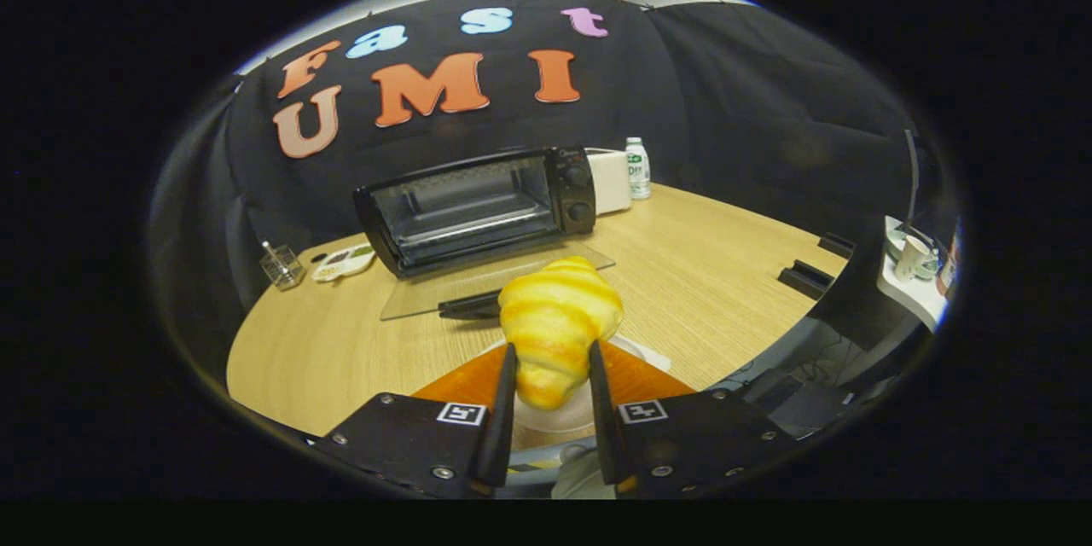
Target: Open the toaster oven, put the food inside, and close the toaster oven door.
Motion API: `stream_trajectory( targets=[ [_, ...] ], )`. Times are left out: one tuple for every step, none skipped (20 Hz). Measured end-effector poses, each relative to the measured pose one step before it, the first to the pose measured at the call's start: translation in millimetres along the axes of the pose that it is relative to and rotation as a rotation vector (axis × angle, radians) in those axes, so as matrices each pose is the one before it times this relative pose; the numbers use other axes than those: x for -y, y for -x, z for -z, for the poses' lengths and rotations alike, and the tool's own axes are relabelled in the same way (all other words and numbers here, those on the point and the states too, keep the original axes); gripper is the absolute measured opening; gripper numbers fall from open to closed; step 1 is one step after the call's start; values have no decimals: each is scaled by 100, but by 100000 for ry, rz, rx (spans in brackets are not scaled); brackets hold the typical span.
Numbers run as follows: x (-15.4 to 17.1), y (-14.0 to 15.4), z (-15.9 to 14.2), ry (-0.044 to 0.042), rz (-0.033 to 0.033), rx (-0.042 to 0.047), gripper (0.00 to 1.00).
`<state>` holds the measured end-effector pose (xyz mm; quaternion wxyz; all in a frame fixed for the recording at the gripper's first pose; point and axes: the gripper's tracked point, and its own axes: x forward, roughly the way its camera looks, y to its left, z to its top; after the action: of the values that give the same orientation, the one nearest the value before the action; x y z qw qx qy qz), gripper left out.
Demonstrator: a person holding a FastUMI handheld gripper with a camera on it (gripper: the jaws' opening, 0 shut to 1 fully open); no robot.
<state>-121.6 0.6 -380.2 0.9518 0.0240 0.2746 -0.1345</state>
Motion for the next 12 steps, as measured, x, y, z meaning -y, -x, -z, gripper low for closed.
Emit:
stream_trajectory(
  targets=[
    [-598,-106,-998,-1350,-2403,1656,42],
    [-921,-182,-936,-3016,-3206,1411,42],
    [-952,-397,-892,-3423,-3547,1174,42],
    [-772,-381,-843,-3560,-3261,1472,42],
    [-785,-607,-668,-3158,-3005,788,42],
    [-628,-612,-535,-2899,-2743,680,42],
    [-500,-739,-620,-2269,-1889,873,42],
    [-369,-775,-595,-2972,-1589,1349,42],
    [-436,-903,-510,-2882,-1662,1046,42],
    [-403,-736,-451,-2957,-1530,483,41],
    [-308,-1048,-310,-2297,-1444,24,42],
    [-402,-1148,-200,-2349,-1668,-188,42]
  ],
)
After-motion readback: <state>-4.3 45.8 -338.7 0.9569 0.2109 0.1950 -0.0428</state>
